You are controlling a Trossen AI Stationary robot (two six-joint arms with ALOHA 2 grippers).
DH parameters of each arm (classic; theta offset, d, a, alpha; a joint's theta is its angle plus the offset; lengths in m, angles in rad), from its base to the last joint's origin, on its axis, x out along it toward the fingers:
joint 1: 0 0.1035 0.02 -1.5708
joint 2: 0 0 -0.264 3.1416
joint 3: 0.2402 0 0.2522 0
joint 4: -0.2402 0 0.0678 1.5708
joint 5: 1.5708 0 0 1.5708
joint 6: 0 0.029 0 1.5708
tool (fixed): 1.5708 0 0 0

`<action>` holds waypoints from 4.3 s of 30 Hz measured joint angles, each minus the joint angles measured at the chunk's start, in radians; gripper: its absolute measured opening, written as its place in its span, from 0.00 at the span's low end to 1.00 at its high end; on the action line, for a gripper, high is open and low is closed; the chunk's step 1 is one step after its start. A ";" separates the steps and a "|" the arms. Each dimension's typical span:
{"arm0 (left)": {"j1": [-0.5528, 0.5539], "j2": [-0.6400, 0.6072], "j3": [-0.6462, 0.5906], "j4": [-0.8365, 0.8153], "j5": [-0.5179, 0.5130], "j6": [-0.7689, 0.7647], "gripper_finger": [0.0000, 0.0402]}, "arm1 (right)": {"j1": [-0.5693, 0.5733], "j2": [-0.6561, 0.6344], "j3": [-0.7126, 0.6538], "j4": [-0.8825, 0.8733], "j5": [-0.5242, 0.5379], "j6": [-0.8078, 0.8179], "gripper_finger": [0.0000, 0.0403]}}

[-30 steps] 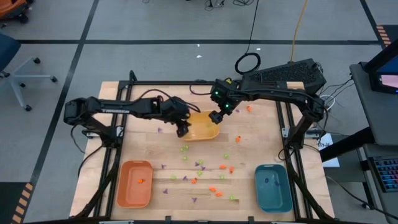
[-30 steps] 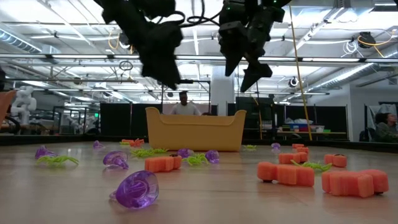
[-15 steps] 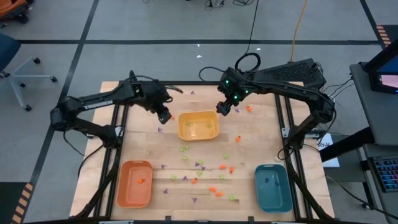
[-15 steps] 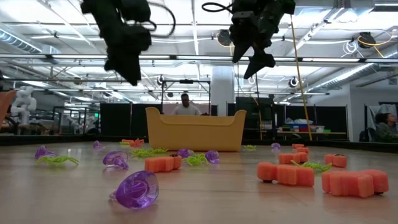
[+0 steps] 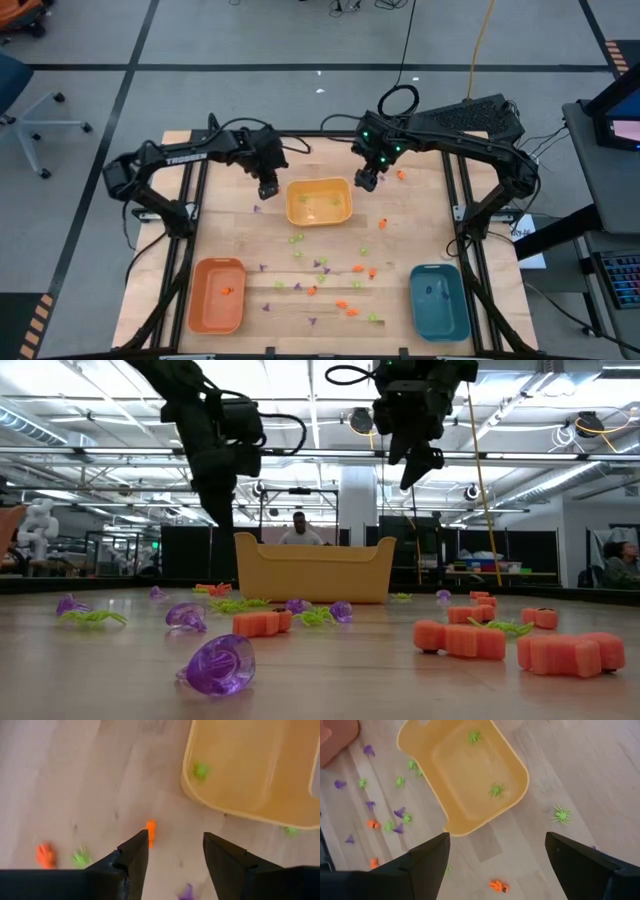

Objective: Sort Halloween decoration
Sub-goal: Put the orange skeleton toy into the orange bin

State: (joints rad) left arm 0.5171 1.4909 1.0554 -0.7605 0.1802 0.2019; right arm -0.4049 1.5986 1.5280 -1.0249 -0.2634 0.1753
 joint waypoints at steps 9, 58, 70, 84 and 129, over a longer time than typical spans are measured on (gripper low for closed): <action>0.018 0.013 -0.093 0.080 -0.006 0.066 0.48 | 0.000 0.000 0.000 -0.019 -0.003 -0.086 0.78; -0.087 0.160 -0.174 0.265 -0.197 -0.151 0.03 | 0.001 -0.092 0.000 -0.041 -0.053 -0.166 0.78; -0.087 -0.038 -0.099 0.159 -0.162 -0.148 0.04 | 0.001 -0.092 0.000 -0.023 -0.053 -0.049 0.78; -0.128 -0.365 -0.090 0.147 -0.058 -0.419 0.04 | 0.025 -0.092 0.000 0.102 -0.049 0.127 0.78; -0.361 -0.650 -0.090 0.542 -0.058 -0.558 0.04 | 0.401 -0.092 0.000 0.379 0.160 0.228 0.57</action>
State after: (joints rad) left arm 0.1564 0.8410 0.9653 -0.2188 0.1226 -0.3557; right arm -0.0044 1.5070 1.5284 -0.6460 -0.1032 0.4034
